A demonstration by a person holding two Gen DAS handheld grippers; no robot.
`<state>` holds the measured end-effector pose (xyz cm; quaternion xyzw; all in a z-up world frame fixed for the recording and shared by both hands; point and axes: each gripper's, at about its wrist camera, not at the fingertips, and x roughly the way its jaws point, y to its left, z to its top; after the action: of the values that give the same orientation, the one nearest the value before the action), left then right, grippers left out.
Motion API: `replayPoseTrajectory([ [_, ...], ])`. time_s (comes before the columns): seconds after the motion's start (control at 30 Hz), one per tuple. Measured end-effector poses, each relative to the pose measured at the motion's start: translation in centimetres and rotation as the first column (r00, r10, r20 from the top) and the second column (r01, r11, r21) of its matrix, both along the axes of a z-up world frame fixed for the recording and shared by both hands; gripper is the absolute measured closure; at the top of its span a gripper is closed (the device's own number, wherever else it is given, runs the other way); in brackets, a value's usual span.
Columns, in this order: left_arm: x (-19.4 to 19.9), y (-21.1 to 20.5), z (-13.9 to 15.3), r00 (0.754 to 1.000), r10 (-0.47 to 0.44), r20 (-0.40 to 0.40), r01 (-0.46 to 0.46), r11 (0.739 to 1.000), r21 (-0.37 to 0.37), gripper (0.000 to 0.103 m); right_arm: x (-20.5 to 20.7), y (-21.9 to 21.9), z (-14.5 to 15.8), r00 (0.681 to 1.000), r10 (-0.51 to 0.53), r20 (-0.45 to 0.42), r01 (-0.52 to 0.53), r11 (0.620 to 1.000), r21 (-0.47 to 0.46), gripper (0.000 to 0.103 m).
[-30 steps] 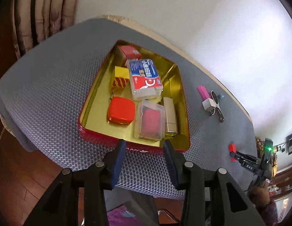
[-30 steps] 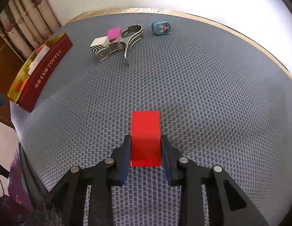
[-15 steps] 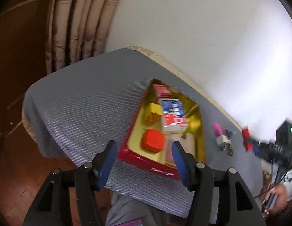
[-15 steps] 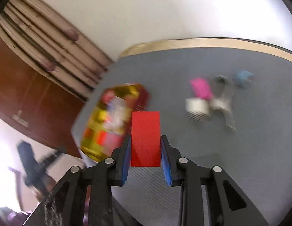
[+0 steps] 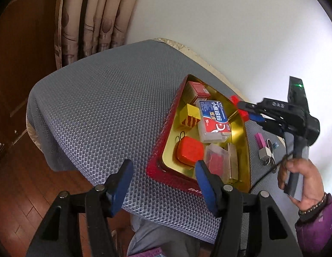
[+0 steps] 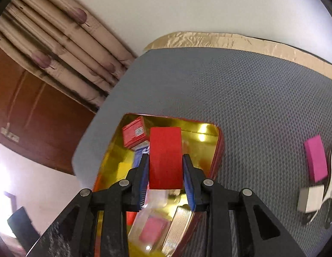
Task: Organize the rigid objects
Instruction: 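Carry the red rectangular block into the tin and open the right tool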
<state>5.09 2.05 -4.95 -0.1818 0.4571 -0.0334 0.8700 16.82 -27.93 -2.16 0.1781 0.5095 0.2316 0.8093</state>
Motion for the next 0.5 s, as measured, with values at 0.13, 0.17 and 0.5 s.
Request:
replayPoseTrajectory([
  [0.13,0.2,-0.1,-0.5,1.000,-0.011,-0.020,0.010,1.000,-0.011,0.042,0.8,0.3,-0.6,1.000,-0.022,0.010,0.022,0.999,-0.025,0.072],
  [0.17,0.2,-0.1,-0.5,1.000,-0.012,-0.022,0.012,1.000,-0.009,0.042,0.8,0.1,-0.6,1.000,-0.029,0.008,0.029,1.000,-0.011,0.070],
  [0.5,-0.2,-1.8,0.2,0.998,-0.069,0.009,0.069,0.997,0.043,0.042,-12.5,-12.0,1.0,0.939,-0.253,0.233,0.273,0.960,-0.059,0.014],
])
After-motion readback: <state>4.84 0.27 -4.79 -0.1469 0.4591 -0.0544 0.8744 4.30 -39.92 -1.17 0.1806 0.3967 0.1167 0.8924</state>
